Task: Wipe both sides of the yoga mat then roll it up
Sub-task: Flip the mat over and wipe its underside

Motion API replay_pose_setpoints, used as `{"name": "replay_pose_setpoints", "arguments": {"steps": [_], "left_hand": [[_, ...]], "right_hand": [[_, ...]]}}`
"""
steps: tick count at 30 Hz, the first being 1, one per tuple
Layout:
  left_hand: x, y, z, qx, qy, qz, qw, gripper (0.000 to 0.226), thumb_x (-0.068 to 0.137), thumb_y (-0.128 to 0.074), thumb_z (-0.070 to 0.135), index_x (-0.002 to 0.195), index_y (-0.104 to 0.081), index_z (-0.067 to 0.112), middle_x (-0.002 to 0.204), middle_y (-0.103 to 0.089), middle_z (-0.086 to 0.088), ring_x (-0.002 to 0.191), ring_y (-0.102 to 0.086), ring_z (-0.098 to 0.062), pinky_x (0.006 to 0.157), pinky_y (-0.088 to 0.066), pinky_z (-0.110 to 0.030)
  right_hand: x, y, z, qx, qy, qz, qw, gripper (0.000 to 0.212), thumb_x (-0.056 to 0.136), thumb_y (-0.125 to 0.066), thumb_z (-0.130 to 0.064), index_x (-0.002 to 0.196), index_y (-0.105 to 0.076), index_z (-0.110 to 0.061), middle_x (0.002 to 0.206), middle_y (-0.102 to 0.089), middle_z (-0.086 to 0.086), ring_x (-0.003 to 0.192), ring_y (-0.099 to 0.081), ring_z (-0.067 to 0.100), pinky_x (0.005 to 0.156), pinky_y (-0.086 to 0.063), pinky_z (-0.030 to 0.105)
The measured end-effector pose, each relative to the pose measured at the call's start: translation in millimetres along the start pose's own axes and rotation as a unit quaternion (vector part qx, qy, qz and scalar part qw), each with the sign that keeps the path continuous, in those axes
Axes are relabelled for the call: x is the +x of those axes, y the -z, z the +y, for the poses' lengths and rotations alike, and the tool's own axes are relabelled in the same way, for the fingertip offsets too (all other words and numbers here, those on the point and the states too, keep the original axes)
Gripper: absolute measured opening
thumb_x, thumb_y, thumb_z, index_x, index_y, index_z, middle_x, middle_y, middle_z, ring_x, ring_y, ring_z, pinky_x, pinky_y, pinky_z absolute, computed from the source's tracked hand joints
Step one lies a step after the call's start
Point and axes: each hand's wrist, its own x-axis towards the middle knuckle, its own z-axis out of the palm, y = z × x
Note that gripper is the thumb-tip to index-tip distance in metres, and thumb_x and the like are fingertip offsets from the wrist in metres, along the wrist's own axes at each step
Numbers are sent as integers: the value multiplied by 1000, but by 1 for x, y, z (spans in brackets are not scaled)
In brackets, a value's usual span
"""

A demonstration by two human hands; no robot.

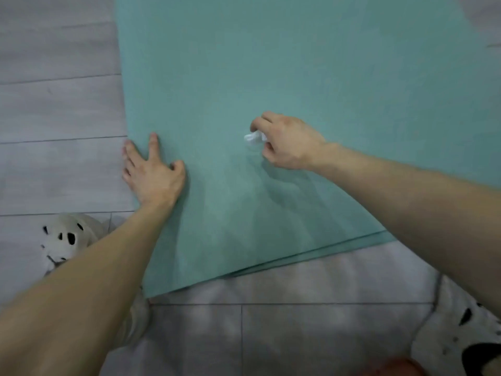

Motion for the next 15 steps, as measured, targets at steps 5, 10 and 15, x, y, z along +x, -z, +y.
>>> {"name": "replay_pose_setpoints", "arguments": {"steps": [5,10,15], "left_hand": [[-55,13,8,37,-213,-33,976,78,83,-45,75,150,-50,34,165,-37,-9,157,-24,-26,126,-6,-66],[-165,23,-9,109,-343,-144,922,111,68,-49,99,161,-31,42,168,-32,-3,159,-20,-27,127,-7,-61],[-186,25,-31,213,-396,-106,887,80,87,-71,51,158,-34,42,162,-38,-7,151,-31,-32,121,-27,-56]], "right_hand": [[-92,4,-18,-78,-55,-12,995,34,95,-47,-24,125,-63,-20,121,-61,8,113,-61,35,88,-49,41],[-191,-20,-64,-91,-101,-29,990,34,96,-47,-31,122,-64,-18,120,-58,11,112,-60,37,84,-46,39],[-233,-33,-76,-102,-131,-10,986,27,98,-53,-22,121,-63,-12,116,-58,13,109,-60,38,82,-46,41]]}}
